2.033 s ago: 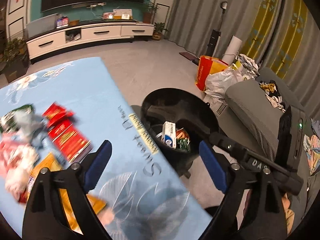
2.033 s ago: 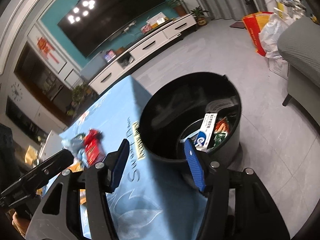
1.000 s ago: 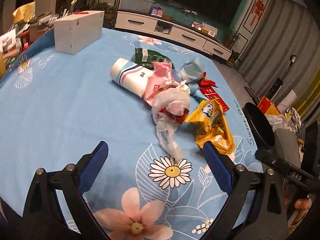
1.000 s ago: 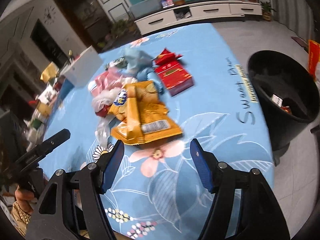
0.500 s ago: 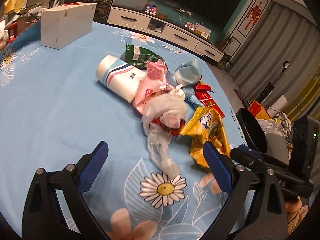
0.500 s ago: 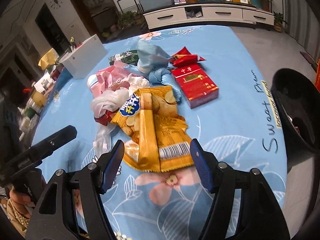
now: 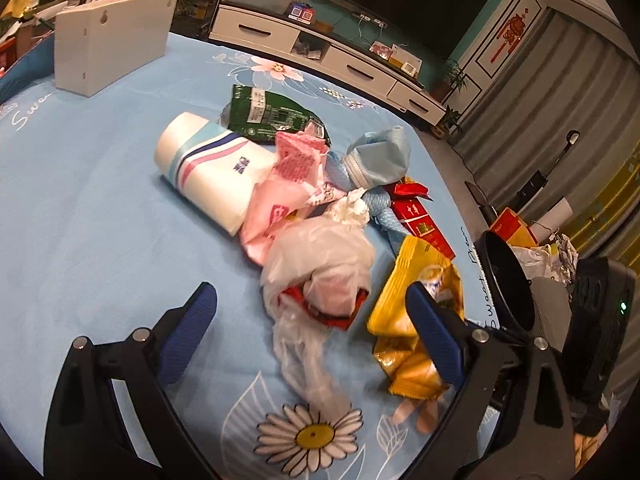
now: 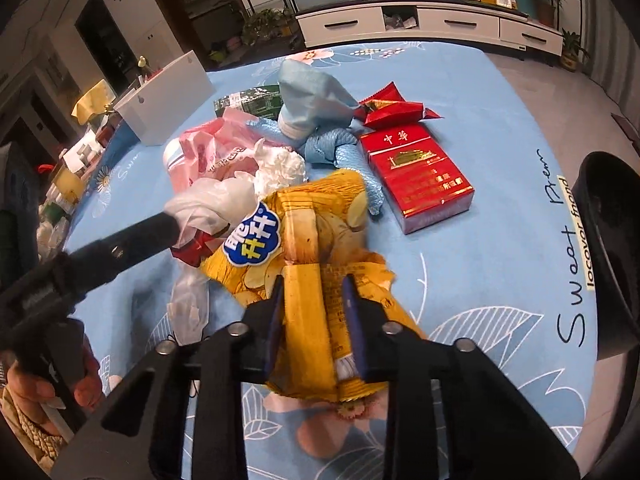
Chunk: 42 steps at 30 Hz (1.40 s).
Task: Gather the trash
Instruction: 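Grasp the white plastic bag with the left tool while the right tool lifts the chip bag, then carry both bags over the black bin and open both tools to drop them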
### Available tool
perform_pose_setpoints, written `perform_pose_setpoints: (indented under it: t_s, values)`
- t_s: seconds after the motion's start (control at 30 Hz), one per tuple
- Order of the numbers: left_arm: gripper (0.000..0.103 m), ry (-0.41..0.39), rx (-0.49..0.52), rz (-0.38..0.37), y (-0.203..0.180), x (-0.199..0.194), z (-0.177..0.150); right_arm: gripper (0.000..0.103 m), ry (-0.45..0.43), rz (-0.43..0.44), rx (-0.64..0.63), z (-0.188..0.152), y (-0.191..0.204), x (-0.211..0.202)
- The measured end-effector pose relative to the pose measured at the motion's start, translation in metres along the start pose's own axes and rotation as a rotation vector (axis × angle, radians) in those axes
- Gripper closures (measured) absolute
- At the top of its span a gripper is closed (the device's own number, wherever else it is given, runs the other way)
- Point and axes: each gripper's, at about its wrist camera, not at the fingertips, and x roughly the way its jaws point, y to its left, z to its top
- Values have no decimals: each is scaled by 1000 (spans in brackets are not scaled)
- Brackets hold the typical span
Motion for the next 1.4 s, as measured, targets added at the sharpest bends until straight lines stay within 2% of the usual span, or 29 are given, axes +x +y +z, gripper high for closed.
perform_pose_setpoints:
  t_s: [0.1, 0.3, 0.37, 0.47, 0.53, 0.67, 1.0, 1.17, 1.4]
  values:
    - [15, 5, 5, 4, -5, 9, 5, 84, -5, -2, -1, -1, -3, -3]
    - [46, 39, 13, 20, -9, 25, 5, 85, -30, 16, 44, -6, -20, -22]
    - [62, 44, 15, 24, -9, 26, 3, 85, -41, 19, 64, -7, -28, -32]
    - [77, 49, 12, 15, -9, 23, 0, 85, -62, 11, 79, -8, -35, -43]
    - [81, 50, 12, 11, -9, 19, -3, 85, -77, 10, 91, -9, -38, -49]
    - [85, 43, 35, -16, -16, 3, -9, 85, -103, 12, 113, -11, -43, -61]
    - [85, 15, 126, -70, -57, -37, -8, 85, -201, -13, 187, -14, -72, -99]
    - [85, 25, 187, -127, -95, -36, -6, 85, -272, -44, 262, -21, -105, -125]
    - [85, 43, 288, -208, -165, -12, 2, 85, -359, -98, 395, -38, -165, -158]
